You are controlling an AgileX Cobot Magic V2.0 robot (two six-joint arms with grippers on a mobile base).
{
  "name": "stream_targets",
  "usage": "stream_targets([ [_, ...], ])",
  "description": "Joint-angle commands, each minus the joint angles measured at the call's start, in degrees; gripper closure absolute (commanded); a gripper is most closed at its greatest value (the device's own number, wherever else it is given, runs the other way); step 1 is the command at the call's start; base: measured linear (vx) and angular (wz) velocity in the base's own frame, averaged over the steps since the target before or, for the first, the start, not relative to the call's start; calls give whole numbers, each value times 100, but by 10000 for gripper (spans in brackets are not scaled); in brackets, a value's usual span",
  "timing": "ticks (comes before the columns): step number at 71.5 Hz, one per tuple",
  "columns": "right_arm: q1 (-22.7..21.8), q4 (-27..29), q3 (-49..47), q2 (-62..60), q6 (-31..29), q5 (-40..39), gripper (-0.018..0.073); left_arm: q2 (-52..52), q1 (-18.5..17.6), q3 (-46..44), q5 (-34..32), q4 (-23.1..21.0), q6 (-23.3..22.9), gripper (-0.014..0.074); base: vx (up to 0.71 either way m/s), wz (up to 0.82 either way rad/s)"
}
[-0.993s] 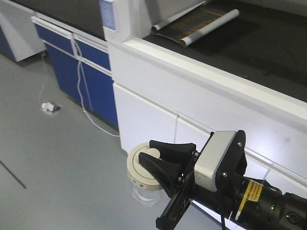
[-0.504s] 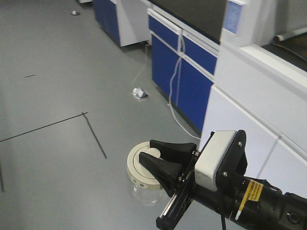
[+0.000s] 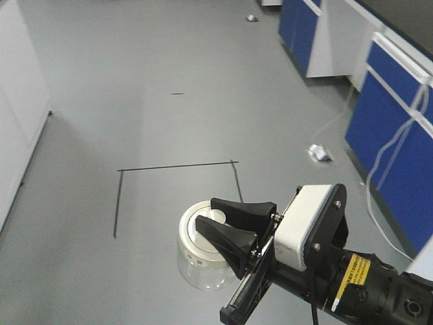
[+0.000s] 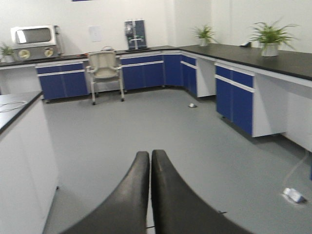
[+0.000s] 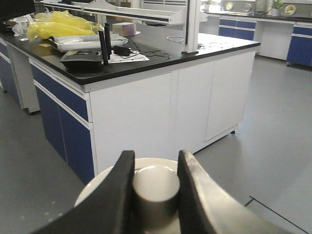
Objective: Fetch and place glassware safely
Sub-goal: 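Hold the jar in the right gripper while the base turns away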
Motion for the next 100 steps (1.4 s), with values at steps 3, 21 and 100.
stream_targets([
  [3, 8, 80, -171, -170, -32, -624, 563, 43, 3, -148, -407, -38, -31, 603, 21, 42],
  [21, 8, 80, -171, -170, -32, -624, 563, 43, 3, -148, -407, -38, -31, 603, 26, 26],
  [100, 8, 80, -171, -170, -32, -622, 563, 43, 3, -148, -407, -38, -31, 603, 42, 3],
])
